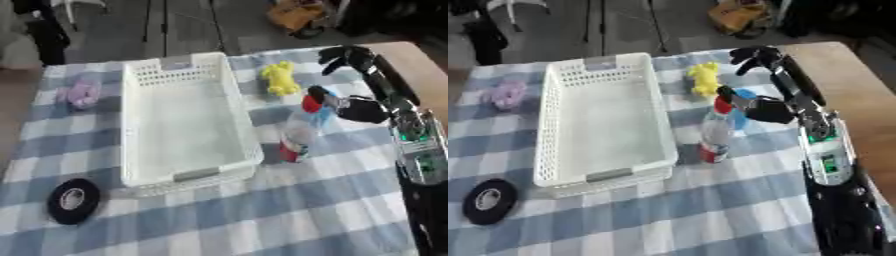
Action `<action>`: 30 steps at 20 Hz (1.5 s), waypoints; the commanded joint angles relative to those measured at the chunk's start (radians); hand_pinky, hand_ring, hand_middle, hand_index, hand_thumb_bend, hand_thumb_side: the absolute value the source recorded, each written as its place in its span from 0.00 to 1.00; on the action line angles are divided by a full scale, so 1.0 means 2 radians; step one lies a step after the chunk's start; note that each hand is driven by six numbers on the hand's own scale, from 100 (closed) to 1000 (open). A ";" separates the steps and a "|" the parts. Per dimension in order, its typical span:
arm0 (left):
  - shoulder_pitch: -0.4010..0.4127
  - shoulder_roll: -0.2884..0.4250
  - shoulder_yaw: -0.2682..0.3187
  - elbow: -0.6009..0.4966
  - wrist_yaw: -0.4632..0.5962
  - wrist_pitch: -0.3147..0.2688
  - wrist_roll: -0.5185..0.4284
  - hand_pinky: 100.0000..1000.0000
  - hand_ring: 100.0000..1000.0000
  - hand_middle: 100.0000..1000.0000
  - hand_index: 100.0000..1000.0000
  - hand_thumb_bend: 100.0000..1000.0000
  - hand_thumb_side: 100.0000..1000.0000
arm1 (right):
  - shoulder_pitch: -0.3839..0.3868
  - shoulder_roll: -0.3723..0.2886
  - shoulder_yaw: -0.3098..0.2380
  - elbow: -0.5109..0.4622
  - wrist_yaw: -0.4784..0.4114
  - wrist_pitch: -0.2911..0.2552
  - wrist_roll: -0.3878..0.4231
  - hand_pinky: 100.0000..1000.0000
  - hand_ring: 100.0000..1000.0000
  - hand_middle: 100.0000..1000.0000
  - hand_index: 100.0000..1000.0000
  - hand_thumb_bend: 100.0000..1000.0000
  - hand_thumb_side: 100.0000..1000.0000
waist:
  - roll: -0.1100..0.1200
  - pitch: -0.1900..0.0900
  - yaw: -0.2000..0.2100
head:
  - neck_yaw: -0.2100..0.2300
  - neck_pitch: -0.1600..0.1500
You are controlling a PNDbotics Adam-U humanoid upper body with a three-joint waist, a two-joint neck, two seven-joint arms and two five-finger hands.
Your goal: Pick up objects on the table and place them in the box.
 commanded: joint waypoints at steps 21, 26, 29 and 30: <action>-0.004 0.011 0.000 -0.006 0.000 0.000 -0.002 0.38 0.93 0.87 0.85 0.52 0.95 | 0.017 -0.034 0.018 0.030 -0.041 -0.062 0.107 0.75 0.58 0.65 0.83 0.34 0.63 | -0.002 -0.038 0.001 | -0.004 0.004; -0.004 0.011 0.000 -0.006 0.000 0.000 -0.002 0.38 0.93 0.87 0.85 0.52 0.95 | 0.018 -0.032 0.019 0.059 -0.027 -0.072 0.116 0.75 0.58 0.65 0.83 0.32 0.66 | -0.002 -0.038 0.001 | -0.005 0.005; -0.004 0.010 0.000 -0.006 0.000 0.000 -0.002 0.38 0.93 0.87 0.85 0.52 0.95 | 0.017 -0.031 0.020 0.070 -0.019 -0.079 0.113 0.75 0.58 0.66 0.84 0.32 0.67 | -0.002 -0.038 0.000 | -0.005 0.004; -0.004 0.010 0.000 -0.006 0.000 0.000 -0.002 0.38 0.93 0.87 0.85 0.52 0.95 | 0.016 -0.031 0.020 0.072 -0.017 -0.080 0.112 0.75 0.58 0.66 0.84 0.32 0.67 | -0.002 -0.038 0.000 | -0.005 0.004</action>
